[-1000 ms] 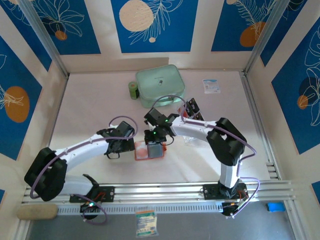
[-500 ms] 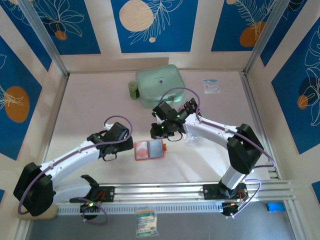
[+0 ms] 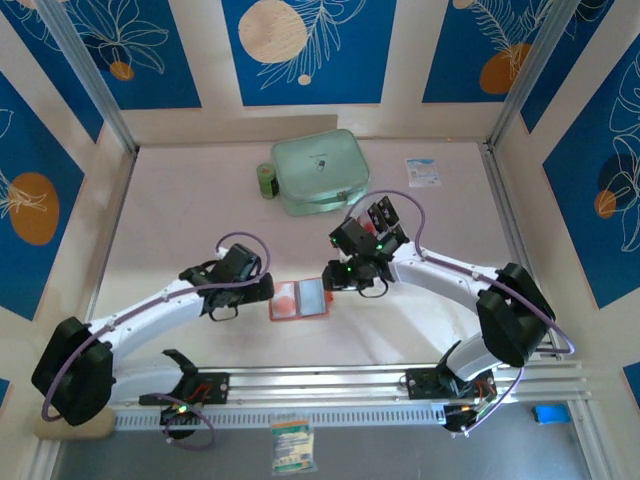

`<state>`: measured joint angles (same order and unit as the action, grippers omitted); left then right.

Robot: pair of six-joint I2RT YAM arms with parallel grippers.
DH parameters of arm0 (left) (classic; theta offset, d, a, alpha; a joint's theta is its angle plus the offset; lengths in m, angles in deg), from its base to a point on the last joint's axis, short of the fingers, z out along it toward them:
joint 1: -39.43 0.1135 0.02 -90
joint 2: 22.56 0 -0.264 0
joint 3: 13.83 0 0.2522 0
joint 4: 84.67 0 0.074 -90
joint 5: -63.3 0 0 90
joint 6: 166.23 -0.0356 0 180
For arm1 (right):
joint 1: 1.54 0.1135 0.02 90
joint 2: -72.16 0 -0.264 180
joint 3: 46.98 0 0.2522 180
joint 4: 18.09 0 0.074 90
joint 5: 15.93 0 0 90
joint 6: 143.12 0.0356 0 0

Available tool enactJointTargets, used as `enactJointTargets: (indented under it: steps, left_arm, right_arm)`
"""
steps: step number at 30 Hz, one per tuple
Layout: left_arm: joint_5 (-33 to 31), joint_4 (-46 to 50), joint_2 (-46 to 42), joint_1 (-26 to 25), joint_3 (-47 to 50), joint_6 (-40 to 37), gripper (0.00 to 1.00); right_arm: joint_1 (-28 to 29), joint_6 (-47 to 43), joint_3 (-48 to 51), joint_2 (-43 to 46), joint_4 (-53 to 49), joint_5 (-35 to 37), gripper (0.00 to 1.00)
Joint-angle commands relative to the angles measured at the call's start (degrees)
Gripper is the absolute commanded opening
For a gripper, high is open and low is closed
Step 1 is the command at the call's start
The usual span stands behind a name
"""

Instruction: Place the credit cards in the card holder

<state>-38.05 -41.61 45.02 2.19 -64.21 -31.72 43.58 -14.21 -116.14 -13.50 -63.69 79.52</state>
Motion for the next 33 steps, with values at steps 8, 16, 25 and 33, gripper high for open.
enactJointTargets:
  steps: [8, 16, 25, 33]
  left_arm:
    - [1.86, -4.02, 4.37, 0.58, -1.67, -2.06, 1.00]
    - [2.91, -5.43, 5.60, 0.60, -2.31, -2.06, 1.00]
    - [3.60, -6.13, 7.22, 0.62, -3.77, -2.76, 1.00]
    - [3.80, -6.91, 8.13, 0.63, -4.17, -2.85, 1.00]
  right_arm:
    - [3.29, 3.54, 2.02, -2.17, 4.10, 1.63, 0.39]
    - [3.65, 2.83, -0.58, -6.50, 2.59, 4.64, 0.38]
    - [4.65, 3.43, -1.03, -4.33, 1.42, 5.23, 0.33]
    - [6.92, 4.24, -2.32, -3.72, 4.00, 2.49, 0.11]
